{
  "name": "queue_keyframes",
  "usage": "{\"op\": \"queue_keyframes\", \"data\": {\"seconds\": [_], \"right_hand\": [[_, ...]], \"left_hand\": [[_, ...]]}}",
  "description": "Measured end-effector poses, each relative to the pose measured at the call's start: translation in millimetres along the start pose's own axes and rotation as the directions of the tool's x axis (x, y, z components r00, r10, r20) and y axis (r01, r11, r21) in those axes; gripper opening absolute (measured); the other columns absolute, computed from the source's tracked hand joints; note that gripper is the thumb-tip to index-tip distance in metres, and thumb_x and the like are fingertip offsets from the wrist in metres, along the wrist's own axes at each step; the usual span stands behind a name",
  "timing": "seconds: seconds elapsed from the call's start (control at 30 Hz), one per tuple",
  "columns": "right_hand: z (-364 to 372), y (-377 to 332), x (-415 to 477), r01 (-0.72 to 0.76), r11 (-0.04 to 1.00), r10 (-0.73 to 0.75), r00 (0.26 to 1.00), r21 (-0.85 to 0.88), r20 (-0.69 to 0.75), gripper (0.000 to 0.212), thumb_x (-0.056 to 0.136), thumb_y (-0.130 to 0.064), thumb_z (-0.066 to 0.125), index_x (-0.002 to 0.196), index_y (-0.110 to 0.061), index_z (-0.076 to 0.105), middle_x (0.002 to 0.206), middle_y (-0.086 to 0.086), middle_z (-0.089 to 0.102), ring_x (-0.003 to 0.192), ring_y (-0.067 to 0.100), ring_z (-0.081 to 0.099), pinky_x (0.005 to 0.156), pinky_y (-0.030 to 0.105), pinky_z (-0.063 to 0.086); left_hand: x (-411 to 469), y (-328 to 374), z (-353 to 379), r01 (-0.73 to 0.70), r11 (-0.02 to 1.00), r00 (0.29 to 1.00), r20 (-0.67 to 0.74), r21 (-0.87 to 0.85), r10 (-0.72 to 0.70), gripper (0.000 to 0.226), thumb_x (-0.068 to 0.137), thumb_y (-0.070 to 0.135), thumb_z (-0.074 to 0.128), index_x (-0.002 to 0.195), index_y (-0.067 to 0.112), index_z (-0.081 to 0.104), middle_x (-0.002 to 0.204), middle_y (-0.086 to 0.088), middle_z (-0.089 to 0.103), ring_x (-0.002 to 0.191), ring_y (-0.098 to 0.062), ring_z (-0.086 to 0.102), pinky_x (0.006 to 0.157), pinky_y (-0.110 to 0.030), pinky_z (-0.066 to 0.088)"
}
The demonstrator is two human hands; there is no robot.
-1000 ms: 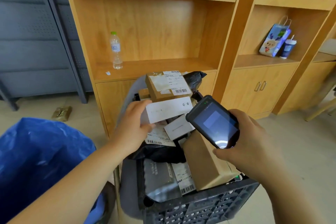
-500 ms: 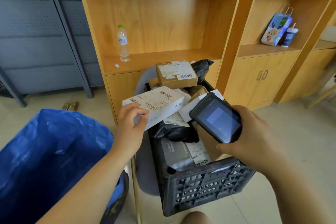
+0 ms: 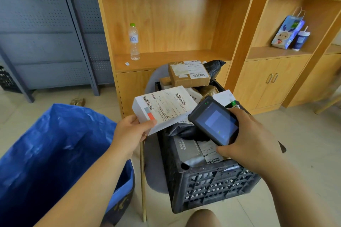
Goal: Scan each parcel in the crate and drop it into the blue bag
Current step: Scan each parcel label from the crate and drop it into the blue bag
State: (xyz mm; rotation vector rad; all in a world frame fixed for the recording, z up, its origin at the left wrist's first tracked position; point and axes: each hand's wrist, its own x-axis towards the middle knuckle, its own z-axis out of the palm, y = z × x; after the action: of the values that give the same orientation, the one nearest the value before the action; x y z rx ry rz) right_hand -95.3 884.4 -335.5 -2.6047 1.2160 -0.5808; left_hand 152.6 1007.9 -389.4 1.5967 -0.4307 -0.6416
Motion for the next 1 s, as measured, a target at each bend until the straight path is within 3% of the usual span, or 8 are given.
{"op": "queue_keyframes", "data": {"seconds": [0.1, 0.17, 0.3, 0.4, 0.67, 0.8, 0.9, 1.0], "right_hand": [[1.6, -2.1, 0.8, -0.005, 0.999, 0.006, 1.000, -0.049, 0.012, 0.091, 0.051, -0.045, 0.077, 0.129, -0.028, 0.033, 0.098, -0.010, 0.040, 0.078, 0.018, 0.048, 0.058, 0.032, 0.046], [2.9, -2.6, 1.5, -0.009, 0.998, 0.011, 1.000, -0.069, 0.027, 0.090, 0.051, -0.046, 0.076, 0.128, -0.029, 0.032, 0.099, -0.010, 0.042, 0.079, 0.017, 0.048, 0.056, 0.031, 0.044], [5.8, -5.0, 2.4, -0.001, 0.997, 0.006, 0.998, -0.084, 0.063, 0.090, 0.051, -0.047, 0.076, 0.128, -0.029, 0.032, 0.109, -0.007, 0.049, 0.085, 0.018, 0.049, 0.059, 0.030, 0.043], [7.3, -12.5, 3.5, 0.013, 0.996, -0.003, 0.994, -0.089, 0.108, 0.091, 0.051, -0.049, 0.074, 0.129, -0.030, 0.031, 0.111, -0.007, 0.050, 0.088, 0.020, 0.052, 0.064, 0.033, 0.047], [10.1, -44.2, 7.4, 0.078, 0.987, -0.048, 0.978, -0.142, 0.204, 0.086, 0.056, -0.051, 0.073, 0.128, -0.030, 0.032, 0.098, -0.007, 0.044, 0.084, 0.019, 0.049, 0.061, 0.033, 0.046], [15.6, -55.8, 7.0, 0.096, 0.986, -0.064, 0.974, -0.137, 0.218, 0.088, 0.057, -0.050, 0.073, 0.130, -0.028, 0.030, 0.095, -0.008, 0.044, 0.079, 0.016, 0.048, 0.054, 0.029, 0.040], [25.3, -65.6, 7.3, 0.118, 0.988, -0.091, 0.969, -0.103, 0.231, 0.089, 0.057, -0.051, 0.074, 0.130, -0.028, 0.028, 0.097, -0.007, 0.047, 0.079, 0.016, 0.050, 0.053, 0.028, 0.041], [38.3, -78.2, 6.6, 0.159, 0.985, -0.137, 0.958, -0.070, 0.250, 0.093, 0.055, -0.052, 0.076, 0.131, -0.028, 0.028, 0.098, -0.008, 0.046, 0.081, 0.016, 0.050, 0.055, 0.029, 0.042]], "left_hand": [[-0.9, -2.3, -7.4, 0.029, 0.991, 0.996, 0.087, -0.132, -0.017, 0.043, 0.077, 0.010, 0.076, 0.117, 0.016, 0.061, 0.110, -0.004, 0.070, 0.101, -0.023, 0.068, 0.074, -0.036, 0.060], [-5.9, -2.2, -10.8, -0.039, 0.986, 0.997, 0.067, -0.159, 0.051, 0.048, 0.075, 0.006, 0.077, 0.118, 0.018, 0.058, 0.111, 0.000, 0.069, 0.100, -0.020, 0.068, 0.076, -0.034, 0.060], [-17.3, -4.8, -21.8, -0.225, 0.974, 0.972, -0.057, 0.037, 0.227, 0.054, 0.073, 0.012, 0.079, 0.118, 0.029, 0.054, 0.110, 0.015, 0.064, 0.097, -0.002, 0.065, 0.076, -0.026, 0.056], [-23.9, -9.5, -35.9, -0.294, 0.952, 0.946, -0.117, 0.087, 0.303, 0.057, 0.073, 0.010, 0.079, 0.120, 0.029, 0.053, 0.107, 0.018, 0.063, 0.086, 0.021, 0.058, 0.061, -0.005, 0.048], [-29.3, -22.0, -72.8, -0.293, 0.953, 0.930, -0.207, 0.075, 0.302, 0.057, 0.074, 0.005, 0.078, 0.121, 0.025, 0.052, 0.108, 0.016, 0.063, 0.086, 0.024, 0.056, 0.057, 0.003, 0.041], [-30.3, -28.6, -87.7, -0.270, 0.961, 0.932, -0.235, 0.057, 0.276, 0.056, 0.074, 0.012, 0.080, 0.119, 0.031, 0.053, 0.107, 0.020, 0.064, 0.090, 0.020, 0.058, 0.060, -0.006, 0.048], [-32.2, -39.7, -102.1, -0.203, 0.979, 0.940, -0.275, 0.031, 0.204, 0.053, 0.075, 0.018, 0.079, 0.120, 0.033, 0.056, 0.110, 0.018, 0.066, 0.096, 0.004, 0.064, 0.075, -0.024, 0.054], [-36.4, -57.9, -122.1, -0.069, 0.998, 0.944, -0.324, 0.012, 0.069, 0.041, 0.075, 0.018, 0.077, 0.112, 0.028, 0.061, 0.105, 0.009, 0.070, 0.092, -0.010, 0.068, 0.075, -0.034, 0.057]]}}
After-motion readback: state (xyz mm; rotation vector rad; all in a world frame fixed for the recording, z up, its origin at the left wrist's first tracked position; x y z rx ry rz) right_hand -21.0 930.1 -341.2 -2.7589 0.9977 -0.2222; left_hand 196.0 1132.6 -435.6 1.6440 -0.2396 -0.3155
